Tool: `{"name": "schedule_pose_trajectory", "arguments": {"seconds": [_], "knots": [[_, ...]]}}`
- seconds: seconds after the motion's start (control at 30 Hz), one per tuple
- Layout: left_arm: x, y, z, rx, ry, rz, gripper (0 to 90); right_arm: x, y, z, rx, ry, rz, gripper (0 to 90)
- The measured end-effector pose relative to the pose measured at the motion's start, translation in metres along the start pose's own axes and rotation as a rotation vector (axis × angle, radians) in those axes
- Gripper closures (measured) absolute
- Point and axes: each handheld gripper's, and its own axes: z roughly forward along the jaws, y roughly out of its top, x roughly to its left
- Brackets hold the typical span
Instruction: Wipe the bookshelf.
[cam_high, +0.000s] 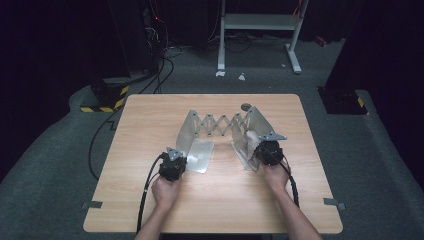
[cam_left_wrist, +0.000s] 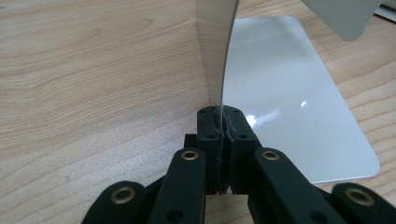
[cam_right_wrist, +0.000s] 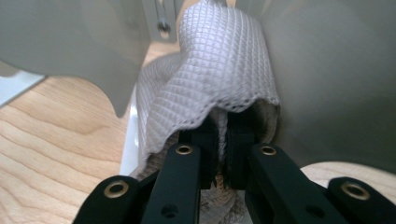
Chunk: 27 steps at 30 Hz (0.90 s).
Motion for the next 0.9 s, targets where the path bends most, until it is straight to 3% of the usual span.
{"name": "schedule_pose_trajectory", "arguments": {"seconds": [0.23, 0.37, 0.57, 0.9], "knots": [[0.000, 0.000, 0.000, 0.000, -0.001, 0.000, 85.9, -0.001, -0.007, 0.012, 0.058, -0.010, -0.005, 85.8], [0.001, 0.000, 0.000, 0.000, -0.005, -0.003, 86.0, 0.000, -0.005, 0.011, 0.055, -0.019, -0.006, 85.8], [0.001, 0.000, 0.000, 0.000, -0.007, -0.005, 86.0, -0.001, 0.006, -0.003, 0.002, -0.017, -0.009, 85.9], [0.001, 0.000, 0.000, 0.000, -0.007, -0.005, 86.1, -0.009, 0.018, -0.027, -0.093, -0.020, 0.041, 85.9]]}}
